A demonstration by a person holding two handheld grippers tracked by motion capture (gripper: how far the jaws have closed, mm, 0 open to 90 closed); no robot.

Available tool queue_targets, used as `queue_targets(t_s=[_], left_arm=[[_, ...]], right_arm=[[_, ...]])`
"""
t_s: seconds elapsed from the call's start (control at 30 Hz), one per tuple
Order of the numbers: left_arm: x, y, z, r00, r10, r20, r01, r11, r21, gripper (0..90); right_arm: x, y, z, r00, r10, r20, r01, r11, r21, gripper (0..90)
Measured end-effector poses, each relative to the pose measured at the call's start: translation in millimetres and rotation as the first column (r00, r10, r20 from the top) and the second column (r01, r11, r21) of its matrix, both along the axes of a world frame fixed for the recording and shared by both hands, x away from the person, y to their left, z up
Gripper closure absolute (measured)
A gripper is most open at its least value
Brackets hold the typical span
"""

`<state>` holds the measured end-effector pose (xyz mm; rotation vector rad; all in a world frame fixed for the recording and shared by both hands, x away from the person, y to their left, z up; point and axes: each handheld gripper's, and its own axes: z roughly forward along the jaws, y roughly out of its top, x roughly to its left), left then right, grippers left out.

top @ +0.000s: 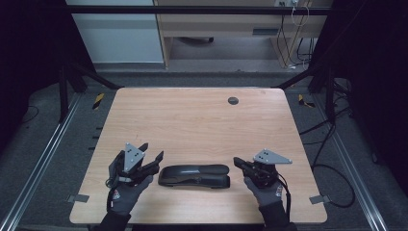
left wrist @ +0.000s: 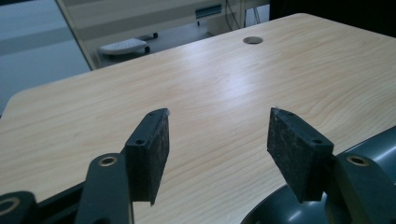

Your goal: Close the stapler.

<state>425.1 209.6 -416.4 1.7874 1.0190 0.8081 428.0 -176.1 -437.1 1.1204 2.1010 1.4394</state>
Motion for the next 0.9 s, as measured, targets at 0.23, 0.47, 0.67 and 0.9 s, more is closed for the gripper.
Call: queue_targets(t_s=[0.23, 0.47, 0.67, 0.9], left_arm=[[-2.7, 26.0, -17.6, 0.9973, 0.061, -0.041, -0.061, 0.9981, 0.006, 39.5], [-4.0, 46.1, -36.6, 0.9905, 0.119, -0.068, -0.118, 0.9928, 0.018, 40.3], [-3.2, 53.4, -48.8, 0.9852, 0.146, -0.090, -0.144, 0.9893, 0.021, 40.6], [-4.0, 55.7, -52.3, 0.9831, 0.159, -0.091, -0.157, 0.9873, 0.024, 40.6]], right_arm=[[0.2, 8.0, 6.7, 0.9994, 0.035, 0.006, -0.035, 0.9993, 0.014, 90.0], [-1.3, 18.9, 6.3, 0.9964, 0.084, -0.006, -0.084, 0.9964, 0.005, 90.0], [-5.4, 28.2, 2.9, 0.9931, 0.116, -0.018, -0.116, 0.9932, 0.005, 90.0], [-7.3, 28.0, 0.2, 0.9935, 0.114, -0.012, -0.113, 0.9935, 0.013, 90.0]])
